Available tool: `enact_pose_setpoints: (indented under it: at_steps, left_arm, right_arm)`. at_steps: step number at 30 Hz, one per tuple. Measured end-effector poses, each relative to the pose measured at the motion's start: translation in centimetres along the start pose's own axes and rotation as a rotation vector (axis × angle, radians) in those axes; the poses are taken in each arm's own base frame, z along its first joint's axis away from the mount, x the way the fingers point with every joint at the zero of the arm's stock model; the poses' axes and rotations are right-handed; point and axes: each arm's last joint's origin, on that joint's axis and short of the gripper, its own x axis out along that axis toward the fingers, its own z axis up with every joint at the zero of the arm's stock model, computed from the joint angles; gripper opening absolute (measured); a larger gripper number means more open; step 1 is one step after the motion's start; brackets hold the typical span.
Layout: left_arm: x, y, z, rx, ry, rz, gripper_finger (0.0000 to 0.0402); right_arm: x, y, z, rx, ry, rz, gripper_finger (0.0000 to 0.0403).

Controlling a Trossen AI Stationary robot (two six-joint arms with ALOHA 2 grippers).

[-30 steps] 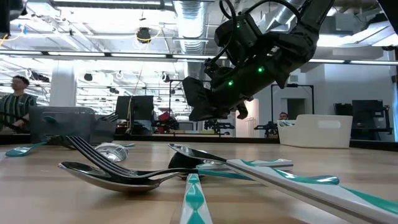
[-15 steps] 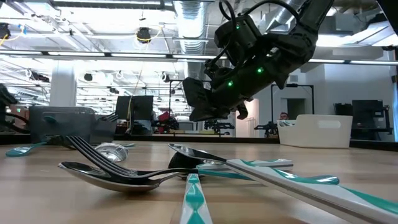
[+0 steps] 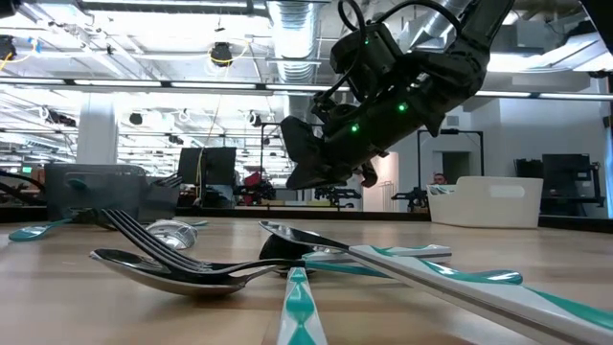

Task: Sort silverware by color (type)
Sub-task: Put the blue patterned knife into the bottom left white bin, then put the blue patterned spoon into the top right white bin

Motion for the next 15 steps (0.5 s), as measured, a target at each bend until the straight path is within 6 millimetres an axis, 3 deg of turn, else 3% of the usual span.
enact_pose_setpoints:
  at_steps: [6,15]
  left_arm:
    - [0.9,1.0,-0.5,-0.028,0.001,0.059,0.0018]
    - [-0.1,2.1,-0.4,-0.108,-0.023,0.209,0.0113]
  right_arm:
    - [0.0,0.0,0.0,0.015,0.006,0.012,0.0072]
    - [0.0,-0.1,-0.1,0.007,0.019,0.004,0.0072]
